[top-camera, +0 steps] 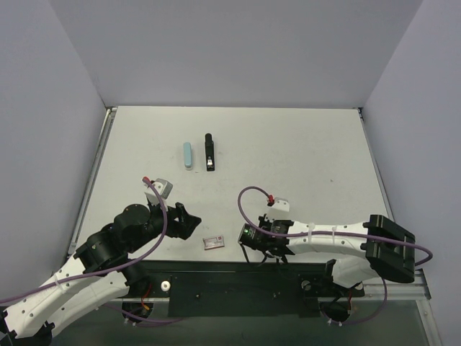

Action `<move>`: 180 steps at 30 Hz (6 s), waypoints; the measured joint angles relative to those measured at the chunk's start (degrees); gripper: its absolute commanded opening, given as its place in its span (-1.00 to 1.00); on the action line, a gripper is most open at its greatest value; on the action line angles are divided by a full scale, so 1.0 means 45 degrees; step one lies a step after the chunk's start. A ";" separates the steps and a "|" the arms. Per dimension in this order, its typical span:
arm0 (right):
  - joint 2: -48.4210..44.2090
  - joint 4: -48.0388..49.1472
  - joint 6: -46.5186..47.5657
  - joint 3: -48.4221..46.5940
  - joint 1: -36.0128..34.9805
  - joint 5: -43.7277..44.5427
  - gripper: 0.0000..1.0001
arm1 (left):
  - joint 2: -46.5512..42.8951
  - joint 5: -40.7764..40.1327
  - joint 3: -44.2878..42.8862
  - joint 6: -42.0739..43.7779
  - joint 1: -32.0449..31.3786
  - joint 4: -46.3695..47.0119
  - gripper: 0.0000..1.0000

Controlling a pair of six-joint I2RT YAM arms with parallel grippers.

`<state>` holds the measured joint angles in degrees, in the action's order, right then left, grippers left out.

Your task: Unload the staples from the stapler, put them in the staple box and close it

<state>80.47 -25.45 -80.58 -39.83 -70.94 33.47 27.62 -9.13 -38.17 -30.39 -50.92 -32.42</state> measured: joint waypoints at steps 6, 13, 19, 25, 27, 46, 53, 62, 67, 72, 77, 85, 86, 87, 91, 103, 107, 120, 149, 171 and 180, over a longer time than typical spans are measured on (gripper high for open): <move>-0.1001 -0.0306 -0.0044 0.0019 0.0000 0.0053 -0.83 | 0.0121 0.0000 0.0005 0.0000 0.0000 0.0005 0.70; -0.2200 -0.0714 -0.0146 0.0719 0.0000 0.0155 -0.67 | 0.0515 -0.0010 0.0005 0.0000 0.0000 0.0005 0.70; -0.3075 -0.1069 -0.0282 0.1486 0.0000 0.0180 -0.65 | 0.0976 -0.0019 0.0189 -0.0073 0.0000 0.0024 0.65; -0.4158 -0.1389 -0.0568 0.2497 0.0000 0.0170 -0.60 | 0.1598 -0.0024 0.0593 -0.0277 0.0000 0.0112 0.22; -0.4546 -0.1486 -0.0622 0.2691 0.0000 0.0170 -0.59 | 0.1860 -0.0029 0.0782 -0.0461 0.0000 0.0223 0.03; -0.4784 -0.1496 -0.0724 0.3036 0.0000 0.0126 -0.45 | 0.4192 0.0151 0.2841 -0.1535 0.0000 0.1355 -1.00; -0.4459 -0.0801 -0.0359 0.3036 0.0000 -0.0092 -0.47 | 0.4852 0.0296 0.3361 -0.1831 -0.0063 0.1778 -1.00; -0.3371 -0.0024 -0.0117 0.3026 0.0000 -0.0403 -0.56 | 0.5124 0.0559 0.3619 -0.1875 -0.0097 0.2506 -1.00; -0.3041 0.0194 -0.0087 0.3011 0.0000 -0.0505 -0.56 | 0.5129 0.0661 0.3716 -0.1870 -0.0097 0.2730 -1.00; -0.2973 0.0277 -0.0083 0.2909 0.0000 -0.0505 -0.56 | 0.5129 0.0714 0.3750 -0.1870 -0.0097 0.2803 -1.00; -0.2769 0.0330 -0.0068 0.2705 0.0000 -0.0505 -0.56 | 0.5144 0.0767 0.3769 -0.1870 -0.0097 0.2866 -1.00; -0.2030 0.0529 0.0058 0.2380 0.0000 -0.0515 -0.56 | 0.5217 0.0816 0.3871 -0.1865 -0.0107 0.2982 -1.00; -0.2025 0.0529 0.0058 0.2375 0.0000 -0.0515 -0.56 | 0.5217 0.0821 0.3871 -0.1865 -0.0107 0.2982 -1.00; -0.2021 0.0544 0.0068 0.2365 0.0000 -0.0515 -0.56 | 0.5217 0.0821 0.3871 -0.1865 -0.0112 0.2977 -1.00; -0.2093 0.0563 0.0117 0.2365 0.0000 -0.0515 -0.57 | 0.5217 0.0845 0.3881 -0.1865 -0.0117 0.2977 -1.00; -0.2987 0.0457 0.0044 0.2375 0.0000 -0.0505 -0.60 | 0.5212 0.0865 0.3881 -0.1860 -0.0121 0.2977 -1.00; -0.2982 0.0452 -0.0039 0.2375 0.0000 -0.0500 -0.62 | 0.5217 0.0903 0.3881 -0.1841 -0.0121 0.2977 -1.00; -0.2652 0.0457 -0.0087 0.2375 0.0000 -0.0491 -0.63 | 0.5251 0.0957 0.3881 -0.1812 -0.0121 0.2977 -1.00; -0.2312 0.0563 -0.0029 0.1962 0.0000 -0.0491 -0.61 | 0.4983 0.1049 0.3886 -0.1812 -0.0121 0.2973 -1.00; -0.1229 0.1015 0.0010 0.1870 0.0000 -0.0495 -0.73 | 0.4915 0.1093 0.3939 -0.1768 -0.0121 0.2973 -1.00; -0.0928 0.1248 0.0068 0.1865 0.0005 -0.0491 -0.84 | 0.5115 0.1151 0.3939 -0.1763 -0.0121 0.2982 -1.00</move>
<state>76.29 -19.84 -80.27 -31.44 -70.91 31.27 50.63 -3.95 -20.45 -38.33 -51.46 -19.00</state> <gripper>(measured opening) 0.099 0.020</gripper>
